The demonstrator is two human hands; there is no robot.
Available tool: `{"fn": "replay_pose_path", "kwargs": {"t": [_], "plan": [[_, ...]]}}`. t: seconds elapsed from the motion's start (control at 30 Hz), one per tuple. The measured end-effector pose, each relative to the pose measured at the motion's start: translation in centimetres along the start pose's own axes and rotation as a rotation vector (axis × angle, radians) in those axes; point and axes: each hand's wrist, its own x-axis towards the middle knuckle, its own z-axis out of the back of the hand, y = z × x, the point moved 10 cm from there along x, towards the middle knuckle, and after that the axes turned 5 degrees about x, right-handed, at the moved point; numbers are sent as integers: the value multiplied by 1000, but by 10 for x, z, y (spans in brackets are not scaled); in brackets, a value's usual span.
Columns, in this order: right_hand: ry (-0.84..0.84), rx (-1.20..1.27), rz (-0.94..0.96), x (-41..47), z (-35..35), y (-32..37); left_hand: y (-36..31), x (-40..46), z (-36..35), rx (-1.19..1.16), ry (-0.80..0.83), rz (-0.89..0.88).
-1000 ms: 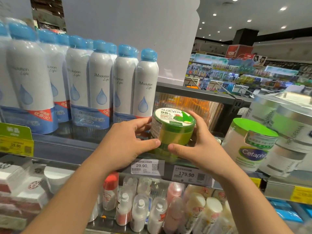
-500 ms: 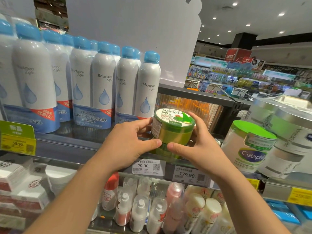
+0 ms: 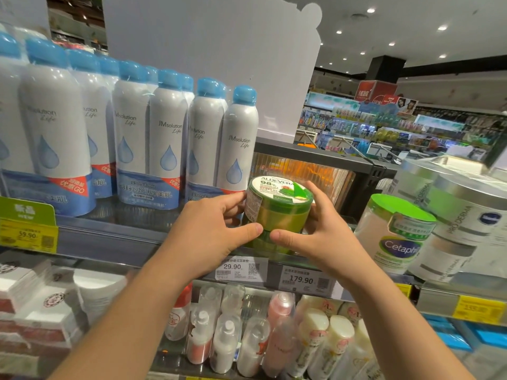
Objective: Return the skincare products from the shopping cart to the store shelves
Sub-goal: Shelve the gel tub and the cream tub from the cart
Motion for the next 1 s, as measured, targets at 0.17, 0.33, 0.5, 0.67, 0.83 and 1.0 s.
{"fn": "replay_pose_path", "kwargs": {"t": [0.17,0.33,0.5,0.67,0.83,1.0], "plan": [[-206,49,37,-14,9,17,4,-9,15,-120,-110,-21],[-442,94,121,-46,16,26,5,-24,22,-312,-121,-106],[-613,206,182,-81,13,20,6,-40,19,-536,-77,-193],[-735,407,217,-131,18,10,-11,-64,-2,-756,58,-247],[-734,450,117,-193,32,-6,-51,-107,-63,-824,393,-265],[-718,368,-8,-266,68,-29,-99,-149,-143,-811,633,-261]]}}
